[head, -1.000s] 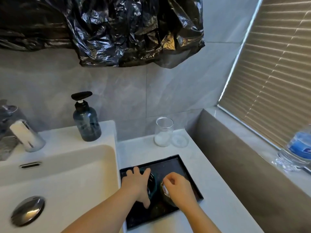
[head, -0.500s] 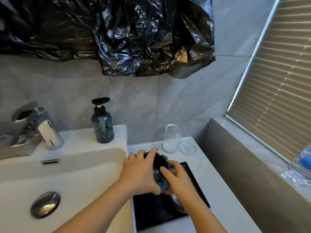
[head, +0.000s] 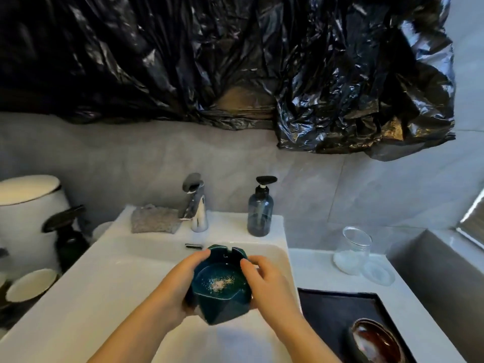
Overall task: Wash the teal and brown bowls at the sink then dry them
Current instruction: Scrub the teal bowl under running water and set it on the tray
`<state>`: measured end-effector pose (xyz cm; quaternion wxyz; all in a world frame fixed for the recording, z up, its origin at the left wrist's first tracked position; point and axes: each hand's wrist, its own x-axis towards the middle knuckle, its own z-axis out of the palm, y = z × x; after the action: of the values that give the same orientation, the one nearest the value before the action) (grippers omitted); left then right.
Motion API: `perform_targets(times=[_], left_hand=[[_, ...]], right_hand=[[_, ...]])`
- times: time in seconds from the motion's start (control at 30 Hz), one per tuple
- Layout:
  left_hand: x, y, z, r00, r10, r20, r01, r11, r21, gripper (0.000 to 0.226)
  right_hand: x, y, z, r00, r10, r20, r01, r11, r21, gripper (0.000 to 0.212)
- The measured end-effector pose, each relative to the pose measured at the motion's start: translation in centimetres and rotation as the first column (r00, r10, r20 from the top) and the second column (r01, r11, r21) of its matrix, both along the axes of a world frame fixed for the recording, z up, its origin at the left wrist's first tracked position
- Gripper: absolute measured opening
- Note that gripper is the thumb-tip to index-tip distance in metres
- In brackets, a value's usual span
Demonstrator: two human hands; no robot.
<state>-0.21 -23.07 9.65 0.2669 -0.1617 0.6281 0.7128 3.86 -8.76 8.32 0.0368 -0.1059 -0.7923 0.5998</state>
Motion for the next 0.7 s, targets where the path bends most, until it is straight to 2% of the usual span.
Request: perform_targets(times=[0.1,0.17,0.23,0.3,0.4,0.5,0.57,0.7], left_hand=[[-1.3,-3.9,-0.5,0.987,0.162,-0.004,-0.162,0.986,0.043,0.028],[-2.3,-6.2,-0.6,0.967,0.252,0.022,-0.253,0.964,0.081,0.024],[-3.7,-8.0,-1.0,0.954,0.300,-0.005,-0.299,0.953,0.053,0.022],[-5.2,-9.6,-1.4,0.949,0.314,-0.030,-0.314,0.949,0.018,0.023],[-7.5,-11.4,-1.8,0.951,0.309,-0.013,-0.308,0.950,0.050,0.024],[-9.6,-12.4,-2.4,0.962,0.273,-0.023,-0.271,0.961,0.063,0.025],[-10.7,-12.5,-2.9,0.966,0.258,-0.036,-0.255,0.965,0.060,0.026],[-11.5,-12.0,-3.8,0.970,0.245,-0.001,-0.244,0.965,0.092,0.022]], right_hand=[[-3.3,-2.9,0.6,0.995,0.002,-0.102,0.020,0.976,0.215,0.035],[-5.9,-4.8,1.7,0.978,-0.027,-0.206,0.076,0.969,0.234,0.034],[-8.9,-6.6,2.9,0.957,-0.035,-0.288,0.108,0.965,0.239,0.033],[-11.7,-8.1,3.8,0.941,-0.014,-0.338,0.108,0.959,0.261,0.036],[-14.5,-9.4,4.4,0.955,0.028,-0.294,0.082,0.932,0.354,0.045],[-15.6,-9.6,4.6,0.947,-0.003,-0.320,0.178,0.836,0.519,0.043],[-16.1,-9.7,4.6,0.933,-0.005,-0.360,0.218,0.803,0.554,0.041],[-16.7,-9.9,4.5,0.939,0.014,-0.343,0.220,0.744,0.631,0.039]])
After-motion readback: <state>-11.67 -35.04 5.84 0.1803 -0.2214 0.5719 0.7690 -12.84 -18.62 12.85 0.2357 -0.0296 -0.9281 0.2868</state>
